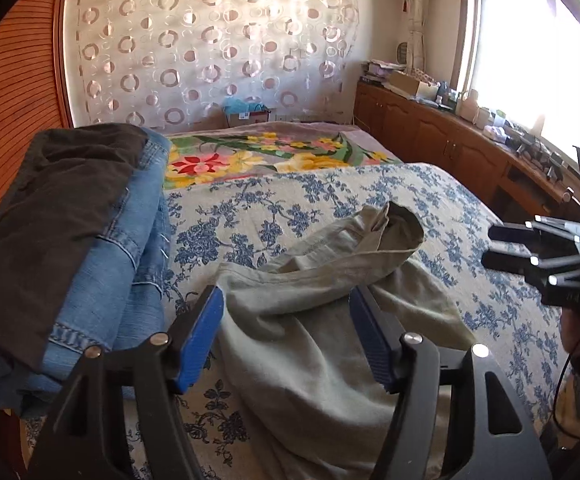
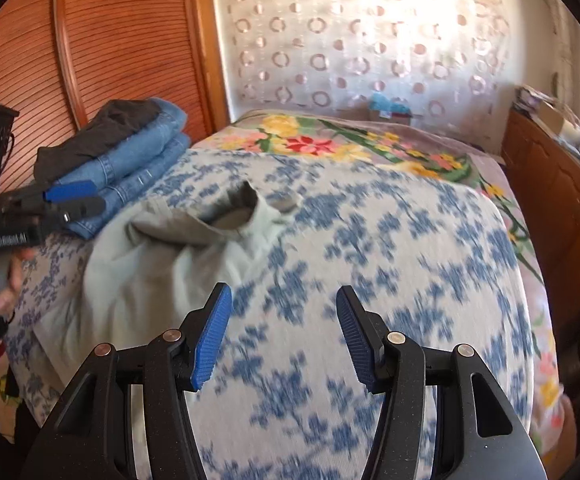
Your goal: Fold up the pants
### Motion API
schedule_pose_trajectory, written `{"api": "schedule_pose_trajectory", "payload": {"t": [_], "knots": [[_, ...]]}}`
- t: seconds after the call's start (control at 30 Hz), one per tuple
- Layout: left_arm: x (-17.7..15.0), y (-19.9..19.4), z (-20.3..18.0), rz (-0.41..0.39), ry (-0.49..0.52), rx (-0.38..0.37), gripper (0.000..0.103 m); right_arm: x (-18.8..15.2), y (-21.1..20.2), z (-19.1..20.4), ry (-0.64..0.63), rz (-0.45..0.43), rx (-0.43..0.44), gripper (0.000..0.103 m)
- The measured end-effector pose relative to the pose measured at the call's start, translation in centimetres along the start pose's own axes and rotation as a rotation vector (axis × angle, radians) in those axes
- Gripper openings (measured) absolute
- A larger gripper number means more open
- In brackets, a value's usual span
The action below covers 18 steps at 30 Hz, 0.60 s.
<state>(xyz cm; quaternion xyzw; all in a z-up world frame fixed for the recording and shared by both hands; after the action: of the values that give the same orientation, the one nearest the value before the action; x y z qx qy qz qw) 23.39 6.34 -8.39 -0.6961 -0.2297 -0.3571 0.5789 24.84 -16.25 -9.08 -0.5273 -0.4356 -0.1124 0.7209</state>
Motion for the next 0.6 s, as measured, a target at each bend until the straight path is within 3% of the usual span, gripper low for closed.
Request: {"api": "schedule_pose_trajectory", "payload": {"t": [0.1, 0.47, 0.6], "knots": [[-0.5, 0.4, 0.2, 0.003, -0.005, 0.007, 0.065, 1.3, 1.5, 0.4, -0.01, 0.014, 0.034, 0.056], [-1.1, 0.6, 0.8, 0.009, -0.014, 0.039, 0.065, 4.3, 7.5, 0.7, 0.006, 0.095, 0.159, 0.036], [-1.3, 0.7, 0.9, 0.014, -0.02, 0.041, 0.065, 4.7, 8.2, 1.0, -0.01, 0.106, 0.177, 0.01]]}}
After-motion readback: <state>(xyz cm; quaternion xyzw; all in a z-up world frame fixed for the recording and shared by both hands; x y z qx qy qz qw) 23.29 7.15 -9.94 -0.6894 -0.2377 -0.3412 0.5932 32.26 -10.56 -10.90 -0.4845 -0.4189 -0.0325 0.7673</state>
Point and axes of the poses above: each gripper's, at about its wrist camera, not at the fingertips, and y roughly the way its jaws point, z to its left, x to its top, the point moved 5 cm from there along y, roughly the way its jaws point, and after that the axes turned 1 degree about -z, right-handed, at the moved point
